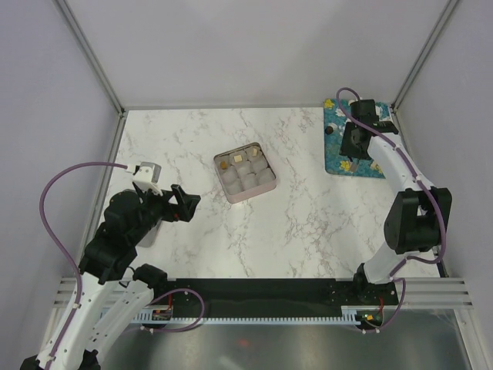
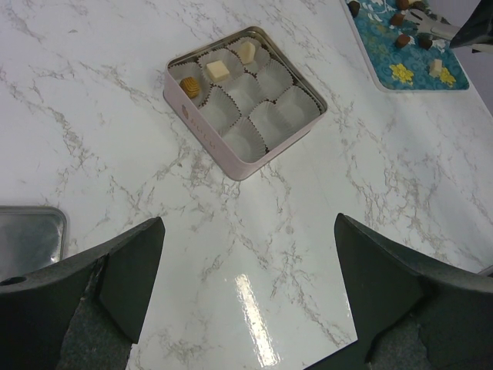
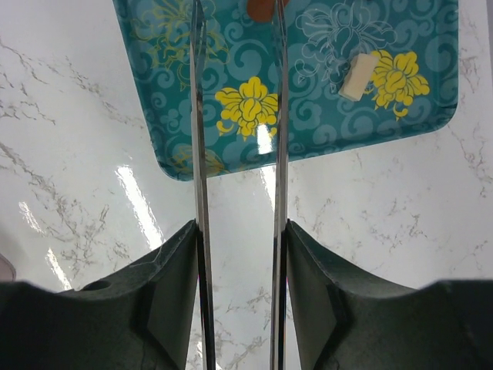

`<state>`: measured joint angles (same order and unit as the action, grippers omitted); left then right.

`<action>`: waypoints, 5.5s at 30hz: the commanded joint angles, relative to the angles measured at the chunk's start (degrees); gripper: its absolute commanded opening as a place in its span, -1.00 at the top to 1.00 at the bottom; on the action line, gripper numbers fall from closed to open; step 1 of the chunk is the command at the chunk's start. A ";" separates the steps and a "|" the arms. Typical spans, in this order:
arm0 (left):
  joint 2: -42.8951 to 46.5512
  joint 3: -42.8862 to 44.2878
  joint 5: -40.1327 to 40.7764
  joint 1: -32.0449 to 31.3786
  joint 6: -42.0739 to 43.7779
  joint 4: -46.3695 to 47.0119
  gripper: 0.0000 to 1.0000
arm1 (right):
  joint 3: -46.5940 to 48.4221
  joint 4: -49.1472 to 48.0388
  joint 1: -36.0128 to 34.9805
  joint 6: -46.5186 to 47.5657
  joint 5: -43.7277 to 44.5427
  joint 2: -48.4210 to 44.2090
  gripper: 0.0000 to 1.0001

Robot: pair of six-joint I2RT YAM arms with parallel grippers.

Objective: Pack the chocolate

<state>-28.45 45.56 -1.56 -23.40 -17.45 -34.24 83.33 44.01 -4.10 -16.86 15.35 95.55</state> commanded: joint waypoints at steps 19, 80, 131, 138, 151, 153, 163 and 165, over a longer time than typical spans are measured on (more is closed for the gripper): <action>-1.35 0.41 0.51 -0.16 1.90 0.49 -0.99 | -0.45 -6.04 3.75 0.07 -3.40 8.07 -0.10; -1.52 0.41 -0.37 -0.16 1.72 0.58 -0.99 | 1.57 -1.29 -28.59 -2.91 -9.47 -0.98 0.32; -1.26 0.41 0.51 -0.16 1.72 0.49 -0.99 | 10.18 -0.33 -35.63 -2.65 -3.76 3.86 0.12; -1.08 0.32 0.51 -0.16 1.72 0.40 -0.99 | 12.12 1.78 -30.56 0.60 2.58 1.84 0.14; -1.26 0.41 0.25 -0.16 1.72 0.58 -0.99 | 3.16 2.13 -5.94 0.69 4.43 -2.90 0.11; -1.43 0.41 0.07 -0.16 1.72 0.58 -0.99 | 0.80 1.96 -1.56 -0.53 3.11 -4.22 0.10; -1.26 0.32 -0.72 -0.16 1.72 0.49 -0.99 | -6.60 1.08 8.14 -3.09 3.72 -6.16 0.06; -1.35 0.41 -0.90 -0.16 1.72 0.58 -0.99 | -7.83 0.03 9.45 -3.18 1.62 -6.16 0.06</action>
<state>-29.87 45.56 -1.83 -23.40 -17.45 -34.24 76.71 45.80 3.99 -18.79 18.31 91.64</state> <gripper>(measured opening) 0.993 0.471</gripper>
